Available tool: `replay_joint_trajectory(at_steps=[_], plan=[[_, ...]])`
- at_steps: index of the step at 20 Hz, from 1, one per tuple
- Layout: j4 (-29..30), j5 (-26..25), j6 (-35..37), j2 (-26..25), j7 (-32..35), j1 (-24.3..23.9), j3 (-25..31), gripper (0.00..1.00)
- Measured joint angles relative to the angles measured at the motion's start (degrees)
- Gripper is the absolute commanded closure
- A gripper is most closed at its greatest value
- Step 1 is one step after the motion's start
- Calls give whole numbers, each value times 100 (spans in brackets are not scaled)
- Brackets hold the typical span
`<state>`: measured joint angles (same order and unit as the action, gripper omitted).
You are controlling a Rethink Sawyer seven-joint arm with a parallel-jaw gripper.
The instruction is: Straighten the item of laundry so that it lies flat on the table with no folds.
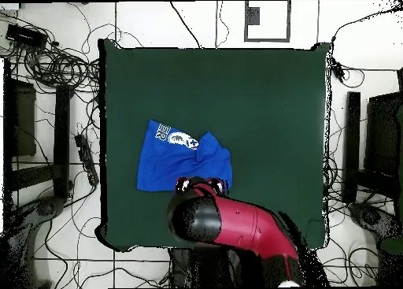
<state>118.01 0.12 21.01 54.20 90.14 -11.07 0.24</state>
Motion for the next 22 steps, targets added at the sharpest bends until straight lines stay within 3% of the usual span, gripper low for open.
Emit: replay_joint_trajectory(at_steps=[12, 22], plan=[[-849, -307, -312, -1551, 0, -377, 302, 0], [-1212, -430, -530, -2238, 0, -196, 246, 0]])
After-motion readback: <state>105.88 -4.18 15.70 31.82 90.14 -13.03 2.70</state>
